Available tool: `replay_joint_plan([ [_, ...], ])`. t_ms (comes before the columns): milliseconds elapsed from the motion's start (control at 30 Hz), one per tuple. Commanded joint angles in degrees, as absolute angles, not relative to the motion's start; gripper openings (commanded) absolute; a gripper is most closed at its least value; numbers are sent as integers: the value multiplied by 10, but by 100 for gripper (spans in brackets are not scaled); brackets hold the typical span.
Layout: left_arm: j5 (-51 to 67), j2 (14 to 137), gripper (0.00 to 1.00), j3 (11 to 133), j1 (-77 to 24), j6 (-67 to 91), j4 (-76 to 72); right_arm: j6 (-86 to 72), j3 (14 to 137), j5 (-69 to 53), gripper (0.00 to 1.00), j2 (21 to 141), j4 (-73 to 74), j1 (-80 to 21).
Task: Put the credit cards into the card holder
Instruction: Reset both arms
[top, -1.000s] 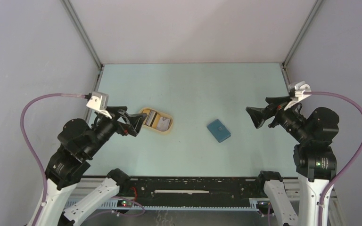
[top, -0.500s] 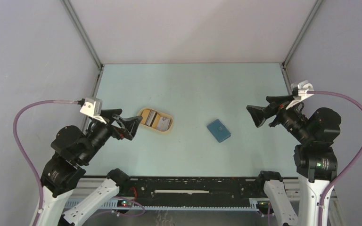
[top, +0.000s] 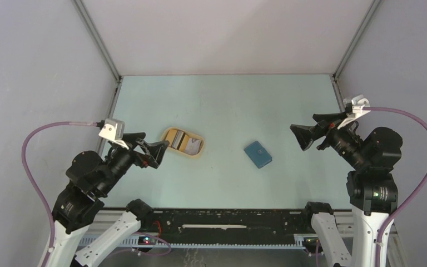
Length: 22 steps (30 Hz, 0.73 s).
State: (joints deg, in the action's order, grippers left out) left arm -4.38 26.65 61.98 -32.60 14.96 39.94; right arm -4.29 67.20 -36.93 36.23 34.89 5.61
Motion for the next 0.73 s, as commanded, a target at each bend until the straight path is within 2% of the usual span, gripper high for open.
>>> replay_joint_plan([
  [0,-50,250,100,602,-322,140,383,-62,692,-376,100,366,332,60],
  [700,-80,226,100,531,-322,135,352,-52,685,-375,100,386,337,60],
])
